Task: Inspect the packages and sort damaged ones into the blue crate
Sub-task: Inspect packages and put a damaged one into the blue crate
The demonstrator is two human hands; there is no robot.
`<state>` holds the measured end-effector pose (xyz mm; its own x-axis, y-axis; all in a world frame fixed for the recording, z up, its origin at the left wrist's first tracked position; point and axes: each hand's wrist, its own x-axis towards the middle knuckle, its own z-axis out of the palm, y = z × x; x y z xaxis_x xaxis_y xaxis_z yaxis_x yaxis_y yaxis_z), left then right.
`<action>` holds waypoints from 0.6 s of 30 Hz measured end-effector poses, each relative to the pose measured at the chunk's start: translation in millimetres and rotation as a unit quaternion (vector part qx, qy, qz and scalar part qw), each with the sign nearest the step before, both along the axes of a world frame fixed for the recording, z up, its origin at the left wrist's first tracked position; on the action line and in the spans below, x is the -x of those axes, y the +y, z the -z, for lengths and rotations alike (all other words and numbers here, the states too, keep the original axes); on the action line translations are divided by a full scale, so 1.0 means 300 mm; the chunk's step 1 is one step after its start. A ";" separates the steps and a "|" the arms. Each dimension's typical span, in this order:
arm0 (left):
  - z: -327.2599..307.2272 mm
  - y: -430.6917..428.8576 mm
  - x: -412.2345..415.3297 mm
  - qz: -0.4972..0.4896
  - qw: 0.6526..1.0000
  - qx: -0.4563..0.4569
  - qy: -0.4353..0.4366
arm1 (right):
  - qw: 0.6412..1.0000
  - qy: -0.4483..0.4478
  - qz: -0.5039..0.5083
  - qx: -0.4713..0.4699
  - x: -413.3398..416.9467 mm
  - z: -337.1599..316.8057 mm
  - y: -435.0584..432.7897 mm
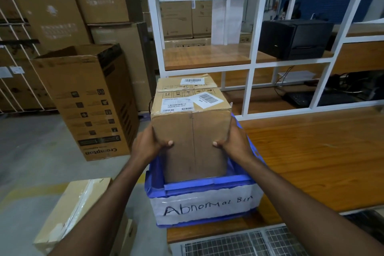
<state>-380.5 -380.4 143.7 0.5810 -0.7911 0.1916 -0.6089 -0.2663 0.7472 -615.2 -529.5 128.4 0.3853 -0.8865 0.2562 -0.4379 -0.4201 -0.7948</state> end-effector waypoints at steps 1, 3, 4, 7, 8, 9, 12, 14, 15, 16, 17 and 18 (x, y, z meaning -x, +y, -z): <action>-0.003 -0.004 0.003 -0.002 1.000 -0.005 -0.006 | 1.000 0.003 0.000 0.000 0.002 -0.001 -0.004; -0.008 -0.009 0.013 -0.004 1.000 -0.016 -0.011 | 1.000 0.010 0.002 -0.003 0.009 -0.001 -0.009; -0.011 -0.009 0.017 -0.004 1.000 -0.021 -0.012 | 1.000 0.012 0.003 -0.005 0.012 -0.003 -0.007; -0.021 -0.002 0.016 -0.012 0.999 -0.036 -0.009 | 1.000 0.020 -0.003 -0.007 0.012 -0.002 -0.005; -0.025 0.000 0.014 -0.011 0.999 -0.041 -0.010 | 1.000 0.027 -0.004 -0.008 0.012 -0.009 -0.002; -0.029 0.002 0.017 -0.007 0.999 -0.042 -0.012 | 0.999 0.030 -0.007 -0.009 0.012 -0.015 -0.001; -0.040 0.012 0.042 -0.018 0.999 0.028 -0.036 | 1.000 0.025 -0.013 0.000 0.024 -0.039 0.012; -0.062 0.023 0.061 -0.041 0.986 0.095 -0.129 | 1.000 0.007 0.004 0.011 0.038 -0.052 0.035; -0.073 0.024 0.065 -0.040 0.973 0.108 -0.198 | 0.999 0.011 0.019 0.047 0.045 -0.059 0.053; -0.088 0.022 0.072 -0.035 0.957 0.104 -0.268 | 0.993 0.021 0.034 0.114 0.051 -0.067 0.069; -0.099 0.017 0.079 -0.030 0.940 0.092 -0.328 | 0.978 0.038 0.043 0.201 0.054 -0.077 0.084; -0.110 0.008 0.089 -0.025 0.924 0.074 -0.375 | 0.956 0.062 0.043 0.285 0.049 -0.093 0.098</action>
